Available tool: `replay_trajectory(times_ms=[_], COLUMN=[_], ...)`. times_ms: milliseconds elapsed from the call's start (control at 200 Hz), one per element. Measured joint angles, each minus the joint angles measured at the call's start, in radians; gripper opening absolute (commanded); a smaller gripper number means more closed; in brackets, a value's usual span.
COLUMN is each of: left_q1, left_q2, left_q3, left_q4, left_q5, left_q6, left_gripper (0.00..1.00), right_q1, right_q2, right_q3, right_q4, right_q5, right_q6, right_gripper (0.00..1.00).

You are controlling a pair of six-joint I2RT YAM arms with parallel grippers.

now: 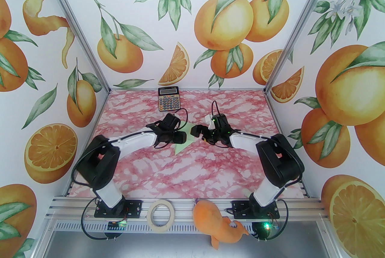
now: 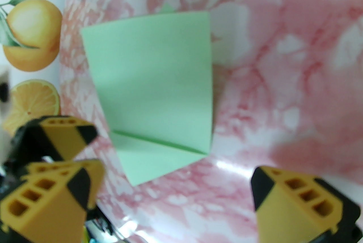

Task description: Fold a paper plane with a square sheet of paper (fold left side to right side)

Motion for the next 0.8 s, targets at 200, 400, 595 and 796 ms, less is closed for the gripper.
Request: replay_trajectory(times_ms=[200,400,595,796], left_q1=[0.023,0.061,0.092,0.111], left_q2=[0.036,0.044,0.040,0.027], left_q3=[-0.029,-0.057,-0.095,-0.139], left_q4=[0.013,0.066,0.121,0.189], left_q5=[0.017,0.056,0.097,0.140], left_q6=[0.001,-0.006,-0.029,-0.061], left_gripper=[0.50,0.35,0.27,0.27], right_q1=[0.003,0.004,0.024,0.054], right_q2=[0.000,0.000,0.012,0.066], right_q3=[0.003,0.007,0.027,0.036], right_q4=[0.000,-0.001,0.000,0.023], right_q5=[0.000,-0.001,-0.023,-0.051], right_q6=[0.000,0.000,-0.002,0.021], right_gripper=[1.00,1.00,0.82,0.67])
